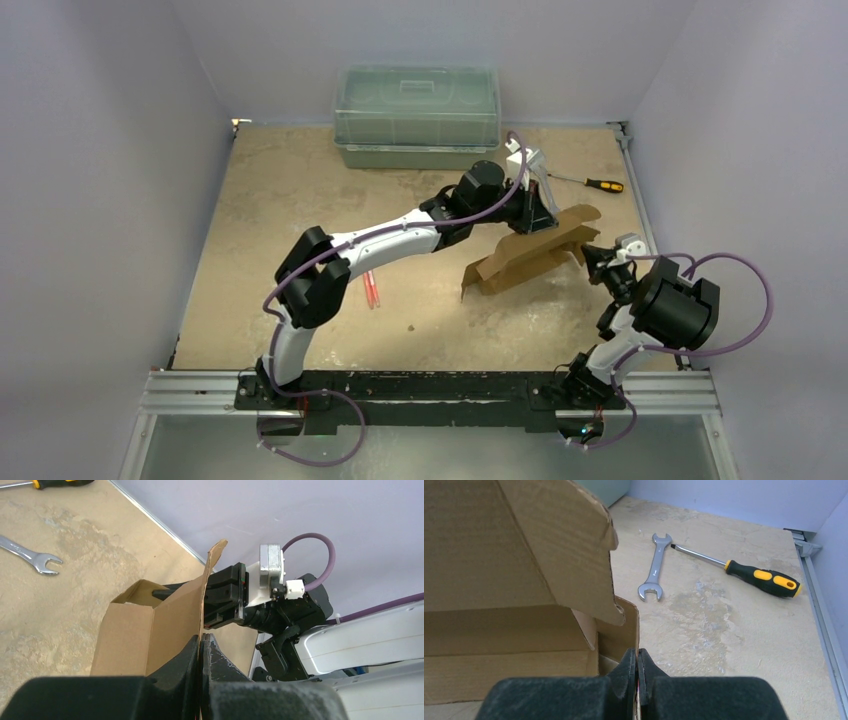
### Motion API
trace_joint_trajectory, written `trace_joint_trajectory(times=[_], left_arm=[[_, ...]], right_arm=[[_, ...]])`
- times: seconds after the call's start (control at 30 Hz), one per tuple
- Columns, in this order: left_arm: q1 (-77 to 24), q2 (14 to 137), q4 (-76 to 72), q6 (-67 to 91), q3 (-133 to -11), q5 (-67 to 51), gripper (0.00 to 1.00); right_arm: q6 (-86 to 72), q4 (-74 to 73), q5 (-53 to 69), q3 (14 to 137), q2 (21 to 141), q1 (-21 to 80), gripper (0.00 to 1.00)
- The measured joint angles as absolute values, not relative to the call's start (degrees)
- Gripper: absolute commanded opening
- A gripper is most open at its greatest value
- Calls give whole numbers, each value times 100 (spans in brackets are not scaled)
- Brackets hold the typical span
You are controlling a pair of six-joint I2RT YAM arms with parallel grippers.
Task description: Fold the paper box
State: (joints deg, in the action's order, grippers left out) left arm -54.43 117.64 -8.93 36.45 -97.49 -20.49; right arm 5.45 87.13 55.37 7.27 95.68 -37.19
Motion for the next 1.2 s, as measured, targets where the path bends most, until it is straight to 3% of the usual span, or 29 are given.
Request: trace_joint_trajectory(times=[1.2], left_arm=[[-5441, 11885, -1094, 3798, -9673, -2165, 0]], right_arm=[[631, 8707, 7196, 886, 9511, -3747, 18]])
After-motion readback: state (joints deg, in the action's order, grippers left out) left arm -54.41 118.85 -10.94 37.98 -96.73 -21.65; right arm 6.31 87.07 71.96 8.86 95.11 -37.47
